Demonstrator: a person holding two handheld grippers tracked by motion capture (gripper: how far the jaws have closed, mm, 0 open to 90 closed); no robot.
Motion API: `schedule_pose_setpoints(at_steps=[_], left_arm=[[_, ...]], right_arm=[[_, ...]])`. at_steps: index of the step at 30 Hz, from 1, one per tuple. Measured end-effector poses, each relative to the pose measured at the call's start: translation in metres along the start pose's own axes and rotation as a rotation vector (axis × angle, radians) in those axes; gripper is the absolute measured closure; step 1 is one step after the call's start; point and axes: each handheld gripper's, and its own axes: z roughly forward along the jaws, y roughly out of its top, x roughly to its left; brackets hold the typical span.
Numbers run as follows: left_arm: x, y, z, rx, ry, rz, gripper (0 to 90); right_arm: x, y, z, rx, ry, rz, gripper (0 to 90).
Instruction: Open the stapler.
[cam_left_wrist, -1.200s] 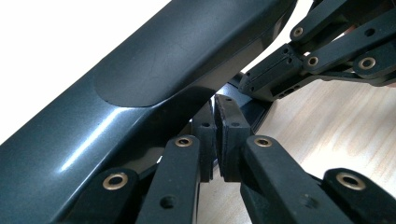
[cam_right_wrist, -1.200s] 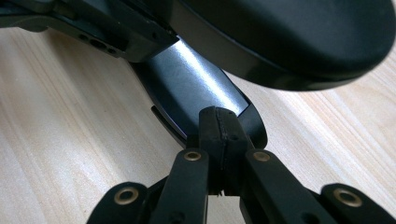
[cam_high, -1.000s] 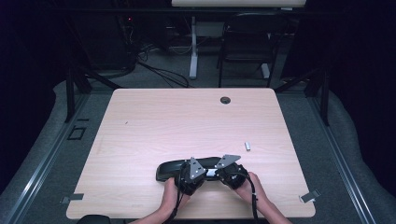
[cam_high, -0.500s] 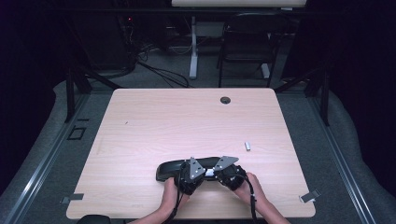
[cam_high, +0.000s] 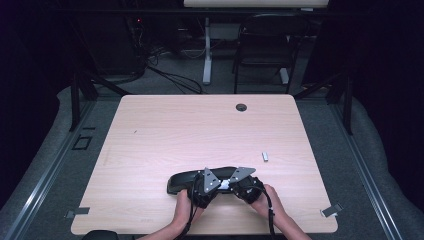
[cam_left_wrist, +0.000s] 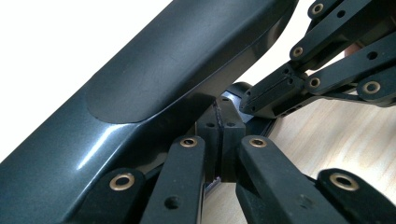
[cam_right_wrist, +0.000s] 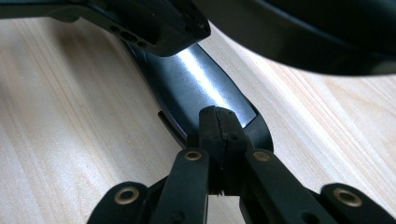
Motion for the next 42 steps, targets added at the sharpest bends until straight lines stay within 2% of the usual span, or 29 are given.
schedule_pose_setpoints(at_steps=[18,26,42], left_arm=[[0.0,0.003,-0.004,-0.032,0.018,0.008,90.0],[0.0,0.005,-0.008,-0.049,0.031,0.018,90.0],[0.003,0.011,-0.015,-0.091,0.045,0.012,90.0]], right_arm=[[0.0,-0.001,-0.001,0.004,-0.011,-0.031,90.0],[0.001,-0.001,0.0,-0.002,-0.007,-0.027,90.0],[0.0,-0.001,-0.001,0.007,-0.005,-0.035,90.0]])
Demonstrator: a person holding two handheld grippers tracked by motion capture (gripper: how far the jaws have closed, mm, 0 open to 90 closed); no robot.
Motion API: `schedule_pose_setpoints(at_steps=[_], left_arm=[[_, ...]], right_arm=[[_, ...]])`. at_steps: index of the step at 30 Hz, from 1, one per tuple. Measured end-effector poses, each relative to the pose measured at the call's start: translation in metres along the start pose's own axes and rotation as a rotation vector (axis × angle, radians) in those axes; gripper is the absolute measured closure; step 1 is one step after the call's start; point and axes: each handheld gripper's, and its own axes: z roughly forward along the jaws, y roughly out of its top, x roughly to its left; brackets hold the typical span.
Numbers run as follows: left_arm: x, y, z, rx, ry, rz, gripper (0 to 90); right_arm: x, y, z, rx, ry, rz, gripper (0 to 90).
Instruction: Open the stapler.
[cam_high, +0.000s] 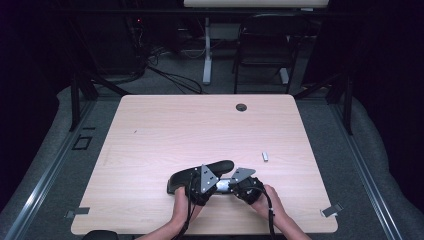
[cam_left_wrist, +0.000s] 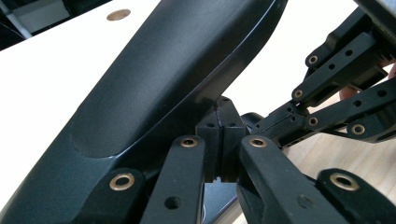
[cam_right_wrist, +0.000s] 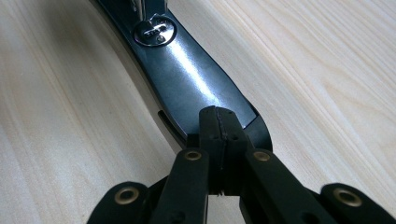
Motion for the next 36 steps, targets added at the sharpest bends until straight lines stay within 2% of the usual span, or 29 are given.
schedule_pose_setpoints(at_steps=[1,9,12,26,28,36], left_arm=[[0.0,0.0,0.0,-0.001,0.001,0.0,90.0],[0.001,0.003,-0.004,-0.025,0.006,-0.005,90.0],[0.002,0.005,-0.006,-0.034,0.008,-0.008,90.0],[0.007,0.01,-0.012,-0.063,0.013,-0.035,90.0],[0.008,0.01,-0.013,-0.065,0.014,-0.044,90.0],[0.01,0.013,-0.016,-0.079,0.009,-0.059,90.0]], right_arm=[[0.002,-0.001,0.002,-0.025,-0.005,0.022,90.0],[0.002,-0.001,0.002,-0.033,-0.007,0.026,90.0],[0.001,0.0,0.0,-0.009,-0.009,0.006,90.0],[0.001,0.0,0.001,-0.021,-0.003,0.014,90.0],[0.001,0.0,0.0,-0.009,-0.01,0.002,90.0],[0.001,0.0,0.0,-0.008,-0.01,0.003,90.0]])
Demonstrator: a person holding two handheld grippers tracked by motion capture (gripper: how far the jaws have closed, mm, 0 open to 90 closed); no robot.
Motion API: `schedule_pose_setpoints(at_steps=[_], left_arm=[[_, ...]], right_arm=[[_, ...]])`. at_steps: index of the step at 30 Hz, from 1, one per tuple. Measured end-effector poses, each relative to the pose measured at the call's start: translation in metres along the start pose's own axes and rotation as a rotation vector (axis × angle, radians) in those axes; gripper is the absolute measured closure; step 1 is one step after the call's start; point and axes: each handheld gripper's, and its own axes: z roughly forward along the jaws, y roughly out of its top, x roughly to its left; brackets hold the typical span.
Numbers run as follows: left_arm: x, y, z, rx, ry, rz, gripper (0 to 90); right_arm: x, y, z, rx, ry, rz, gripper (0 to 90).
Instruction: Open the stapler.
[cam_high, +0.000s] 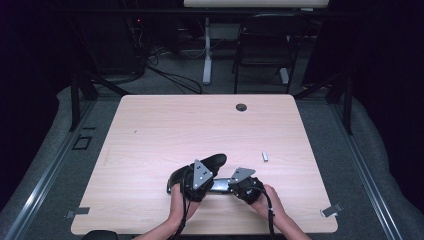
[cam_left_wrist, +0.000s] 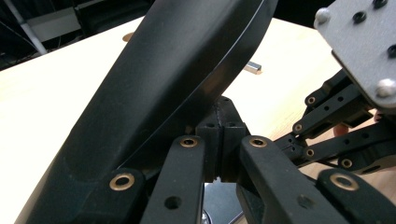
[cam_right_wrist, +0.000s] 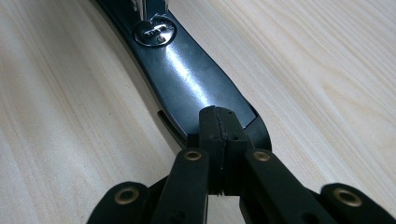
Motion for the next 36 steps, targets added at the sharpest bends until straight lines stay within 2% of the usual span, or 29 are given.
schedule_pose_setpoints(at_steps=[4,10,21,36], left_arm=[[0.0,0.002,-0.003,-0.01,0.001,0.002,90.0],[0.004,0.006,-0.007,-0.028,0.002,-0.024,90.0],[0.004,0.011,-0.013,-0.06,0.004,-0.008,90.0],[0.017,0.017,-0.026,-0.111,0.034,-0.062,90.0]], right_arm=[[0.0,0.0,0.0,0.0,0.0,0.0,90.0],[0.0,0.0,0.0,0.002,-0.001,0.0,90.0],[0.0,0.0,0.0,-0.001,0.001,0.005,90.0],[0.0,0.0,0.0,-0.014,0.002,0.012,90.0]])
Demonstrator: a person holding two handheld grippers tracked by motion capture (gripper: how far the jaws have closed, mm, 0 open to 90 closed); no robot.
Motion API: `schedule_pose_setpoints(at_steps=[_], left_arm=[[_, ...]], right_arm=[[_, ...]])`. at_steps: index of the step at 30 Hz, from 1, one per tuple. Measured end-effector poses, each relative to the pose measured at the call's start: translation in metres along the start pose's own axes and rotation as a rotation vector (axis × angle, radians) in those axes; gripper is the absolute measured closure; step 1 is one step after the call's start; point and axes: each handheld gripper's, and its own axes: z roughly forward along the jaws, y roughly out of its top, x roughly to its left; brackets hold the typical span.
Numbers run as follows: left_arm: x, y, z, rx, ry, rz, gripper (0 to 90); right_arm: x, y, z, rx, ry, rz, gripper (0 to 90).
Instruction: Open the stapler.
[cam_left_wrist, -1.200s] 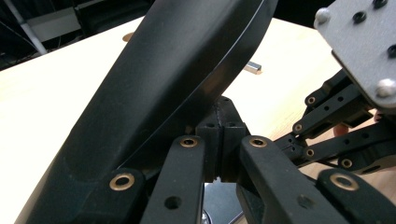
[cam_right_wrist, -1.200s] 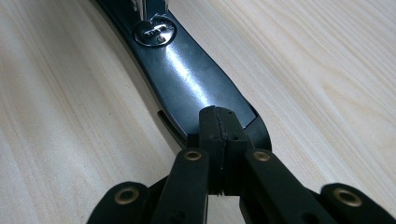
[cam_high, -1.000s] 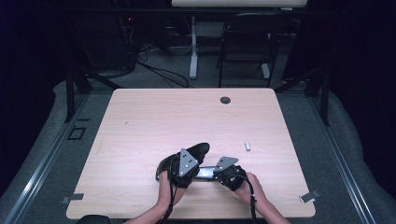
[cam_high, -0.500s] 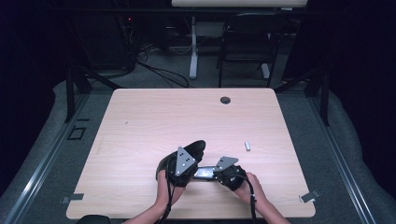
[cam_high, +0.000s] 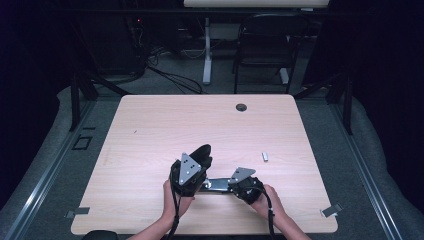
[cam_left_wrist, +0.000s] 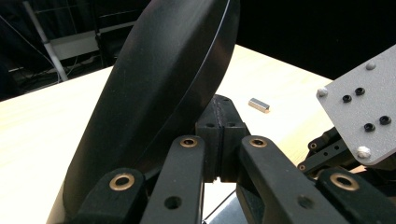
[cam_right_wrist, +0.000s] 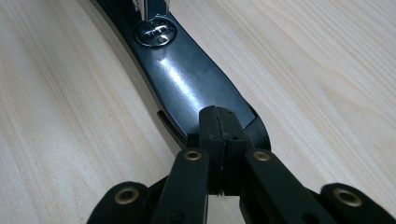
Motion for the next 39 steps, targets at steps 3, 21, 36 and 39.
schedule_pose_setpoints(at_steps=[3,21,36,39], left_arm=[[0.0,0.0,-0.001,0.001,-0.001,-0.008,90.0],[0.004,0.007,-0.014,-0.06,0.024,-0.018,90.0],[0.012,0.009,-0.026,-0.085,0.057,-0.026,90.0],[0.014,0.009,-0.029,-0.094,0.066,-0.034,90.0]], right_arm=[[0.0,0.0,0.0,0.006,-0.001,-0.002,90.0],[-0.001,0.0,0.0,0.011,0.001,-0.005,90.0],[-0.001,0.0,0.0,0.012,-0.001,-0.007,90.0],[-0.001,0.0,0.0,0.014,0.0,-0.007,90.0]])
